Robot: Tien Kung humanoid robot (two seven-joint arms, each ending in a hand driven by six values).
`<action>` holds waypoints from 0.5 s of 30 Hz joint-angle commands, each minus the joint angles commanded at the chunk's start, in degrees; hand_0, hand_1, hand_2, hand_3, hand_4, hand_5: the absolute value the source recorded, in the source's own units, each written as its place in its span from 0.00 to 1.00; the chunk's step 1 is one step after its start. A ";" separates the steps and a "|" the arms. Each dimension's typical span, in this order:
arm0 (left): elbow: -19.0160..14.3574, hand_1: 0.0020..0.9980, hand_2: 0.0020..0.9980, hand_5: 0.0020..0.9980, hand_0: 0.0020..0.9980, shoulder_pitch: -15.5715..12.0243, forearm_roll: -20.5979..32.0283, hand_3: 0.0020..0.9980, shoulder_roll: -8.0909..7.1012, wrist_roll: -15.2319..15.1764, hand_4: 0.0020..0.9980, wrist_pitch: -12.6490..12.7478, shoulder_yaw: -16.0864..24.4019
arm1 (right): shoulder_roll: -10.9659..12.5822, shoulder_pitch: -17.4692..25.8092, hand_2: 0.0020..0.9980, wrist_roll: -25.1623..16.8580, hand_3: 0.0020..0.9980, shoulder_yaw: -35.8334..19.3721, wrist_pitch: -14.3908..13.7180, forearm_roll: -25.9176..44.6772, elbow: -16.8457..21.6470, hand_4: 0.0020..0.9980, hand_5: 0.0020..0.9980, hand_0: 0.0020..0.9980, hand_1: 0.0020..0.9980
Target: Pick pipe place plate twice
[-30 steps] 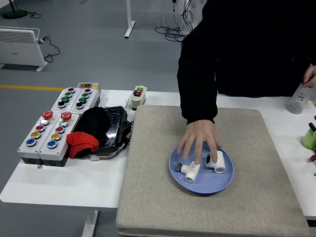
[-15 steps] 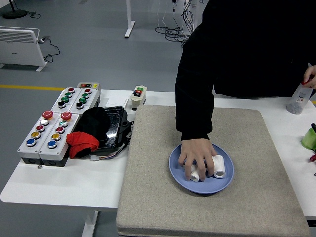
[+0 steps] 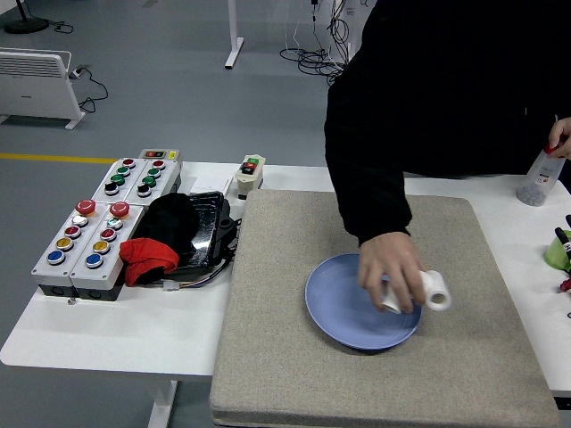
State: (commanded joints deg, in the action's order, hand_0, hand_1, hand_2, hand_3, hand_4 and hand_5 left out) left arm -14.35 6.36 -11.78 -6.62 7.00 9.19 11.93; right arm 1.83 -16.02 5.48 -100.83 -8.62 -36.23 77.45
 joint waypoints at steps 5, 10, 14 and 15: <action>-0.01 0.59 0.52 1.00 0.62 -0.05 -0.06 0.58 -0.01 0.05 0.20 -0.07 0.01 | 0.05 0.00 0.94 -0.02 0.91 -0.08 -0.15 0.10 0.01 0.62 0.56 0.92 0.86; -0.02 0.59 0.52 1.00 0.63 -0.07 0.19 0.58 0.01 -0.03 0.20 -0.08 -0.12 | 0.15 0.00 0.93 -0.29 0.91 -0.38 -0.34 0.11 0.10 0.61 0.57 0.92 0.85; -0.01 0.59 0.52 1.00 0.63 -0.05 0.23 0.57 0.07 -0.08 0.20 -0.06 -0.16 | 0.07 0.08 0.93 -0.52 0.91 -0.63 -0.51 0.31 0.11 0.61 0.58 0.91 0.85; 0.00 0.59 0.52 1.00 0.63 -0.04 0.21 0.57 0.08 -0.09 0.20 -0.06 -0.16 | 0.04 0.15 0.93 -0.57 0.91 -0.75 -0.51 0.34 0.14 0.61 0.58 0.91 0.85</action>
State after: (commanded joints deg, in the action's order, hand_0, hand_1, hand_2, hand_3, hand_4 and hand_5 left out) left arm -14.36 6.33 -11.57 -6.54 6.91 9.13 11.77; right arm 1.86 -15.87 4.91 -101.58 -9.14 -35.89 77.59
